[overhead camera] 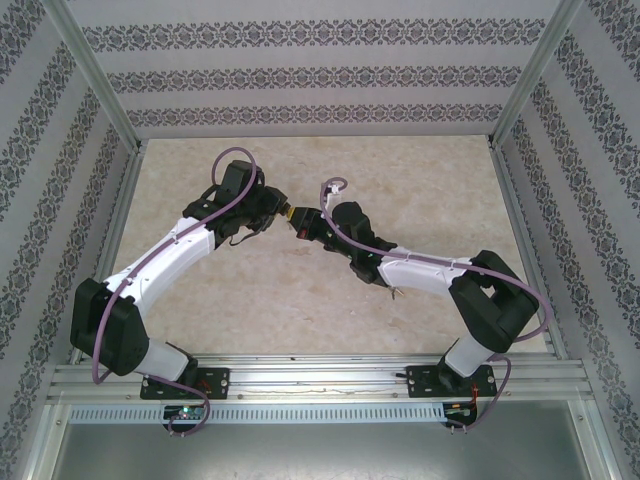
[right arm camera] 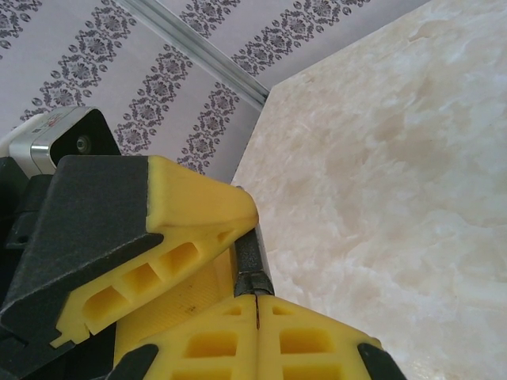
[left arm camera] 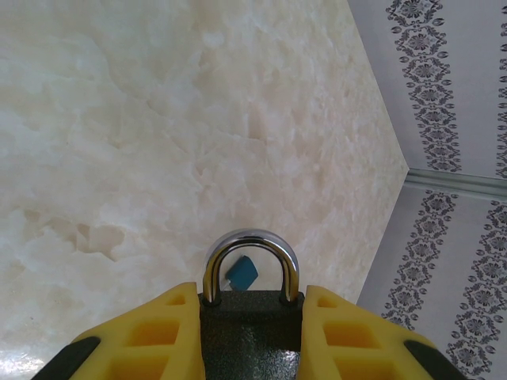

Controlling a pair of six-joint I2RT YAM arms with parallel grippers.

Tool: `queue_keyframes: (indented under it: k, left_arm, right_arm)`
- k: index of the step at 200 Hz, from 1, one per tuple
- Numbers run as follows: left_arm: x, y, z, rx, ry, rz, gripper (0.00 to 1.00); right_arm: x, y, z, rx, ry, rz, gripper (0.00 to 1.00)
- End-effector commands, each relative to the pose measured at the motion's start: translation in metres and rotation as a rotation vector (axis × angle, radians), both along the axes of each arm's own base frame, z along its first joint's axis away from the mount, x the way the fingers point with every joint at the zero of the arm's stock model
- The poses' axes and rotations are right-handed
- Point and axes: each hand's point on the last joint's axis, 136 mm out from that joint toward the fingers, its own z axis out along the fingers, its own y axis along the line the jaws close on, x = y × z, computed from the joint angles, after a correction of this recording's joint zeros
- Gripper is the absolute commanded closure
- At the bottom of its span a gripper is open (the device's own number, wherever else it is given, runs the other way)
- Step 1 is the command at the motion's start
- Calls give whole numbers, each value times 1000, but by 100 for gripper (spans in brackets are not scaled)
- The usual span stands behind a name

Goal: Unlock with the key

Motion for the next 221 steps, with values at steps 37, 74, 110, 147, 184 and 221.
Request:
queue_keyframes:
  k: [37,74,110,147,184,221]
  left_arm:
    - [-10,-3,20,-59,-23,-71,75]
    - [-7,7,22,-41,-32,-52,75]
    - [-9,7,23,-38,-35,-57,75]
    - [-11,6,23,-46,-36,-69,75]
    - [-15,6,27,-54,-44,-73,75]
    - [-18,4,29,-61,-49,-80,75]
  right_arm:
    - [-8,-15,8,-8,-19,-14,95]
    - [-19,-31,1,-36,-1,-24,81]
    - [-34,-48,0,-56,4,-17,71]
    - [-39,-50,12,-24,-5,48,63]
    - [-36,-35,22,-2,-2,114,63]
    - [-29,-20,33,29,-5,156,59]
